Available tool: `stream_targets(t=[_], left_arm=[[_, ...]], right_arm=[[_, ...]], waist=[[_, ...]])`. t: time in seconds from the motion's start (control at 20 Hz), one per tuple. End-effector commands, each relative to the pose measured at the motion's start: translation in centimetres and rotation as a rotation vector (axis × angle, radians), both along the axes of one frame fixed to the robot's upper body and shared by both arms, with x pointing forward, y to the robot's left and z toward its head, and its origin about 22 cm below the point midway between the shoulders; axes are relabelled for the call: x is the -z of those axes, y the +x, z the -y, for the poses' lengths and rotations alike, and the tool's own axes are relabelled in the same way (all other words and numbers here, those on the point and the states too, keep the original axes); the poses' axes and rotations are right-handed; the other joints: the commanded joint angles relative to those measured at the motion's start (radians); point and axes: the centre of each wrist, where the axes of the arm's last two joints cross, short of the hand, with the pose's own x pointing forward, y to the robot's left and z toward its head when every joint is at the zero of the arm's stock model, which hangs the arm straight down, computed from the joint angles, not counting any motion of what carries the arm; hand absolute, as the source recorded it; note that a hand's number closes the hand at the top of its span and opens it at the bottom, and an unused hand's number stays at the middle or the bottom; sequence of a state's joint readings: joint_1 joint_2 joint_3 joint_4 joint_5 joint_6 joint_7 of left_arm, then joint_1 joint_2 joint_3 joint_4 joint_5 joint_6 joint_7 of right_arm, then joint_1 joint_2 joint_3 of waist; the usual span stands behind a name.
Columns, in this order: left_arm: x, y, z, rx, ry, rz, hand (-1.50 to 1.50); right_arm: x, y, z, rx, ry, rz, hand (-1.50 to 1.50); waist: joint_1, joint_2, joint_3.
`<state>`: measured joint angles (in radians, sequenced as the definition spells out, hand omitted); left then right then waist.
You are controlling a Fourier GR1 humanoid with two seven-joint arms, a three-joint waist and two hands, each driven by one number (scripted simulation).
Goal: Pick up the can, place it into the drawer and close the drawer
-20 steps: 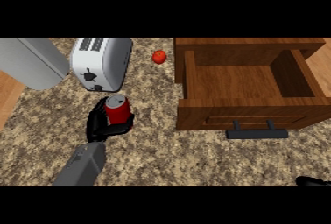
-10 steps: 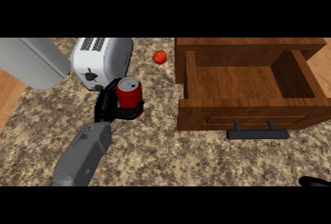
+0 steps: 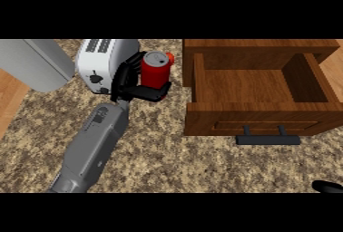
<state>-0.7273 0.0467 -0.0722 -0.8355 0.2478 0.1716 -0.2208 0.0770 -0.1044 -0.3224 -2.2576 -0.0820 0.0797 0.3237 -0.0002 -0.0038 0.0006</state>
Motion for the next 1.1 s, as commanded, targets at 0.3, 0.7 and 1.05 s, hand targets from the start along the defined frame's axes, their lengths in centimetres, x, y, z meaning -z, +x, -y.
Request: stream_targets(t=[0.3,0.7,1.05], left_arm=[[-11.0,-0.5,7.1,0.052,0.004,0.027,1.5],[-16.9,2.4,10.3,0.055,0.072,0.044,1.5],[-20.1,3.5,12.9,0.059,0.112,0.031,1.5]], right_arm=[[0.3,1.0,0.2,0.013,-0.009,0.003,-1.5],[-0.1,0.4,0.2,-0.003,0.004,0.021,-1.5],[-0.3,0.6,-0.3,-0.003,0.003,0.028,-1.5]], waist=[[0.0,0.0,0.0],[-0.022,0.006,0.0],[-0.035,0.01,0.0]])
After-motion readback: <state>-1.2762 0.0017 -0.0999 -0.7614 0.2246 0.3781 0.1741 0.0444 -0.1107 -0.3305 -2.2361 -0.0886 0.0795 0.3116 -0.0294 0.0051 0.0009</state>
